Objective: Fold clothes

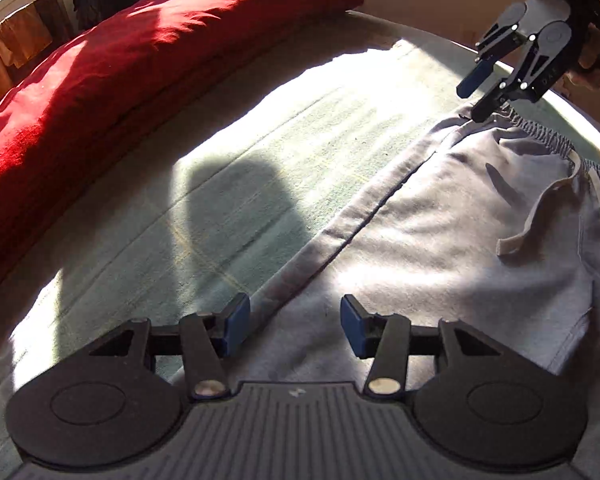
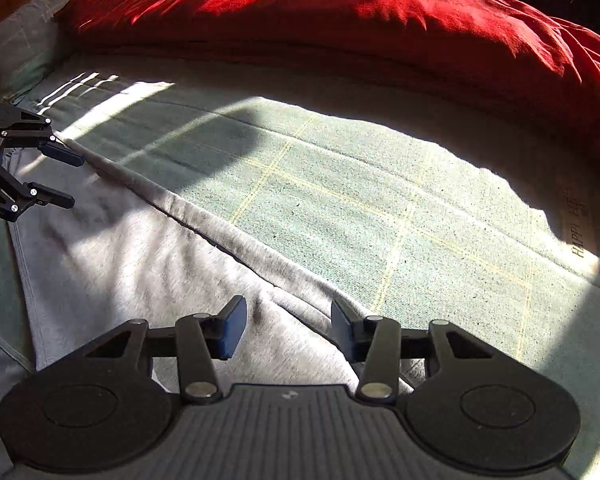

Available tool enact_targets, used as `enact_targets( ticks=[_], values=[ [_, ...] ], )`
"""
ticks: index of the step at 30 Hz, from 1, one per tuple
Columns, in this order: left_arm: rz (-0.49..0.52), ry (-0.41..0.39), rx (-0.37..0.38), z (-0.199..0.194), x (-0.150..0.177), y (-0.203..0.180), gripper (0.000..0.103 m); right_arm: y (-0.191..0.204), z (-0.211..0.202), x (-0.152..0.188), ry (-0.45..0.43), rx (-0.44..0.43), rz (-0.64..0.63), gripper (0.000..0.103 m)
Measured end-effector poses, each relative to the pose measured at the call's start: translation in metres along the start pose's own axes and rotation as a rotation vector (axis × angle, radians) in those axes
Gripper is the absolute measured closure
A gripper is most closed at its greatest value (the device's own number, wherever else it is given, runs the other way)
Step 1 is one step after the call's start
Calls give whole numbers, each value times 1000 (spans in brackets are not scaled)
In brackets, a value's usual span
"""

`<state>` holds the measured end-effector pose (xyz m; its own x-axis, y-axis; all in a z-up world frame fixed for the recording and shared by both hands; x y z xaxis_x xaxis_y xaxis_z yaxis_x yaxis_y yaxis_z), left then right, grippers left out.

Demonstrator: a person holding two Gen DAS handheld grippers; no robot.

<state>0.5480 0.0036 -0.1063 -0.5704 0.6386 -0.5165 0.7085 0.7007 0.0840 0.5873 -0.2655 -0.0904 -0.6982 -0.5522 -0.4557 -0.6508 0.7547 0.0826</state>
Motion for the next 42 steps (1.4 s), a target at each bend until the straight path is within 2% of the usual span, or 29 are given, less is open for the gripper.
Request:
enact_targets(
  ticks=[4, 9, 17, 22, 23, 25, 27, 29, 30, 31, 32, 34, 36, 39, 42],
  values=[
    [78, 56, 20, 37, -1, 21, 55, 3, 42, -20, 49, -59, -102, 51],
    [123, 142, 141, 56, 2, 34, 55, 7, 69, -29, 78, -105, -201, 51],
    [184, 220, 235, 70, -3, 41, 51, -7, 89, -31, 141, -170, -222, 50],
    [252, 249, 221, 68, -6, 48, 47, -12, 87, -28, 226, -229, -250, 50],
    [235, 258, 223, 69, -5, 51, 47, -15, 87, -27, 238, -236, -242, 50],
    [178, 268, 233, 72, -5, 55, 51, -20, 90, -25, 237, -246, -212, 51],
    [188, 265, 213, 72, -4, 49, 55, -21, 92, -22, 220, -242, -182, 52],
    [206, 256, 210, 69, -3, 43, 65, -13, 88, -20, 206, -220, -213, 55],
    [207, 252, 209, 67, -2, 41, 67, -8, 86, -19, 203, -211, -235, 62],
    [203, 248, 208, 66, -1, 40, 69, -3, 83, -18, 201, -203, -257, 74],
    [198, 245, 208, 64, -1, 39, 76, 2, 81, -18, 203, -199, -273, 79],
    [210, 236, 197, 61, 0, 33, 88, 15, 76, -15, 199, -149, -342, 83],
    [262, 223, 158, 56, 2, 23, 97, 24, 72, -14, 193, -109, -391, 87],
    [312, 200, 102, 47, 4, 12, 100, 34, 66, -13, 171, -51, -461, 97],
    [277, 177, 65, 39, 0, 19, 101, 37, 58, -13, 145, -16, -490, 100]
  ],
)
Point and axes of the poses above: each gripper's, at about its wrist camera, not at the fingertips, and z roughly the way its jaws point, y to its left, x to its underside, the point moved 2 cm from there along z, roughly the way its jaws point
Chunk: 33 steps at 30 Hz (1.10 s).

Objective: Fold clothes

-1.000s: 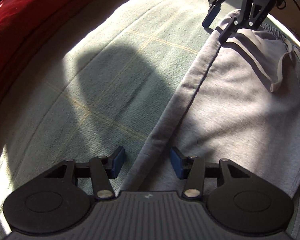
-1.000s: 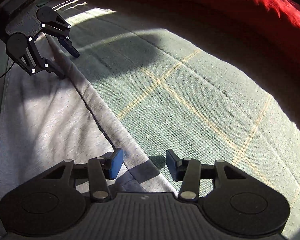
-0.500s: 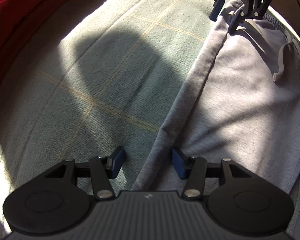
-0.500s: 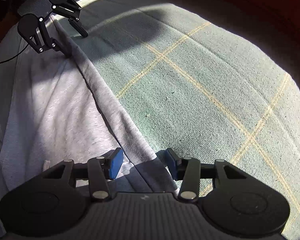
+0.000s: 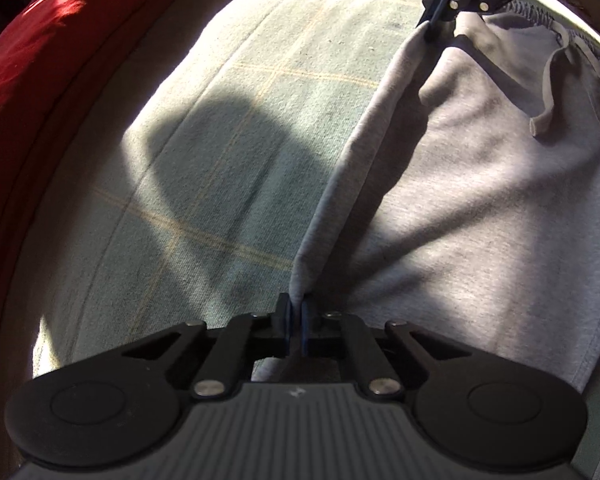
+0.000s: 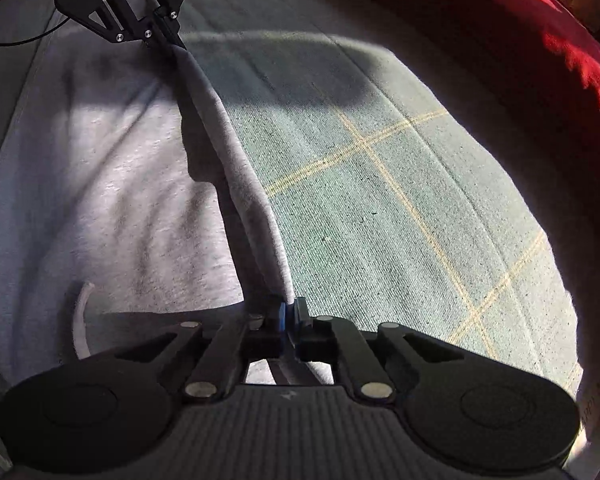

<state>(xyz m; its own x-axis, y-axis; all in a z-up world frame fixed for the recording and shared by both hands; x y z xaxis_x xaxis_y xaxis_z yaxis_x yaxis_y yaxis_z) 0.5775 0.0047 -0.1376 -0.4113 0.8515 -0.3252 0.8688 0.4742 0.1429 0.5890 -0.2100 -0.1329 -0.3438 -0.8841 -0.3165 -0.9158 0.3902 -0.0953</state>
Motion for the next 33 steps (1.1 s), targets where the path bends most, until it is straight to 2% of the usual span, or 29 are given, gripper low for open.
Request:
enact_targets(
  ticks=[8, 13, 15, 17, 19, 22, 25, 27, 28, 29, 33],
  values=[
    [12, -4, -73, -10, -10, 4, 100, -8, -8, 0, -40, 110, 58, 101],
    [-10, 24, -99, 7, -11, 3, 100, -13, 10, 3, -22, 137, 118, 102],
    [-5, 52, -117, 20, -12, -2, 91, -14, 21, 6, -13, 135, 156, 101],
    [-5, 42, -139, 19, -12, -4, 91, -17, 16, 9, -47, 124, 196, 99],
    [-10, 25, -139, 11, -11, -5, 90, -22, 3, 15, -91, 92, 244, 86],
    [-65, 3, -117, -8, -13, 1, 81, -33, -18, 35, -118, 59, 317, 76],
    [-134, -62, -49, -31, -28, 4, 69, -45, -29, 63, -107, 37, 388, 75],
    [-129, -108, 15, -36, -47, 1, 43, -52, -32, 82, -104, 16, 432, 71],
    [-111, -129, 31, -34, -60, -3, 40, -55, -33, 89, -106, 14, 442, 61],
    [-89, -144, 41, -30, -72, -8, 39, -58, -32, 94, -103, 17, 448, 57],
    [-8, -136, 111, 5, -115, -29, 39, -71, -26, 104, -101, 18, 445, 51]
  ],
)
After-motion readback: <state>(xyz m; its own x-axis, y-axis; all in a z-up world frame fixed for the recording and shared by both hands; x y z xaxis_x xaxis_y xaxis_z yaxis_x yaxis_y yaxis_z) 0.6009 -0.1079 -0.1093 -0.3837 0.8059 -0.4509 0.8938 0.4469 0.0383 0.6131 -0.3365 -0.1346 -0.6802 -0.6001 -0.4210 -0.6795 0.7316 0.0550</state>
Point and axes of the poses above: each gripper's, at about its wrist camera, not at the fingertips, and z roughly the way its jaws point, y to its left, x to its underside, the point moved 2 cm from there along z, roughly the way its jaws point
